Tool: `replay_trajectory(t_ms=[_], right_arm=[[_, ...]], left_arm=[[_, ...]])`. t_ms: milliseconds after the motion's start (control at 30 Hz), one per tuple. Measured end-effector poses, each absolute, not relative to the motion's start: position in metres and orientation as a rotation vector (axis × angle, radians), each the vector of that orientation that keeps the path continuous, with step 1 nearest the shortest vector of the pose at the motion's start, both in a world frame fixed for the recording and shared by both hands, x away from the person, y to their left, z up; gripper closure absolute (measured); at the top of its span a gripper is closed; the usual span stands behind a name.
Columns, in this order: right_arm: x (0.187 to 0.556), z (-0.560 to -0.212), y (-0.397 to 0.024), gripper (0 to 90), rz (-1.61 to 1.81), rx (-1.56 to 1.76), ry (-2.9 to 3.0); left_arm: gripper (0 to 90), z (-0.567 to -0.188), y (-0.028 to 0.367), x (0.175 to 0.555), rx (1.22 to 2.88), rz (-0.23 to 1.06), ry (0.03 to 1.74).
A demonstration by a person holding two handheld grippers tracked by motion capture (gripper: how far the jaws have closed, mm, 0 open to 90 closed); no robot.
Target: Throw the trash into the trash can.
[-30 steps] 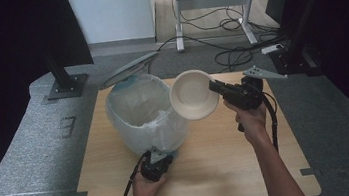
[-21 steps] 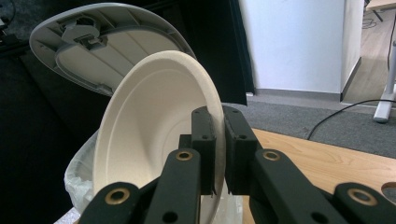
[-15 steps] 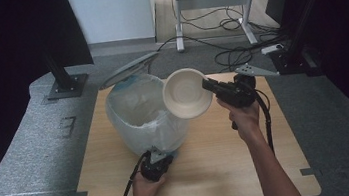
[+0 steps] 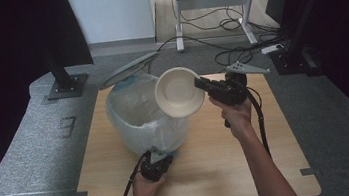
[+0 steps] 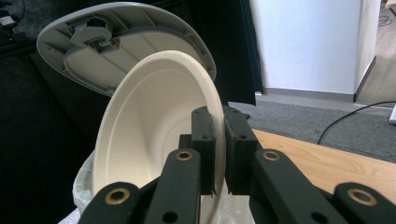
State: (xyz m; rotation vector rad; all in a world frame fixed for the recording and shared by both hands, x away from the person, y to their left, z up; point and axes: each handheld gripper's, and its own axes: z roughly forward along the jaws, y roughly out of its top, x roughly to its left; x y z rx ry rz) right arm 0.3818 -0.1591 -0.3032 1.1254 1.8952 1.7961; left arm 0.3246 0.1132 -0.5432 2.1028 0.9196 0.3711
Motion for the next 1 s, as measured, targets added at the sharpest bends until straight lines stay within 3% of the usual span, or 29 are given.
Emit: replay_trajectory(t_ms=[1000], right_arm=[[0.404, -0.3, -0.116, 83.6, 1.782, 1.104, 1.96]], left_arm=[[90.0, -0.543, 0.114, 0.325, 2.107, 0.372, 0.907]])
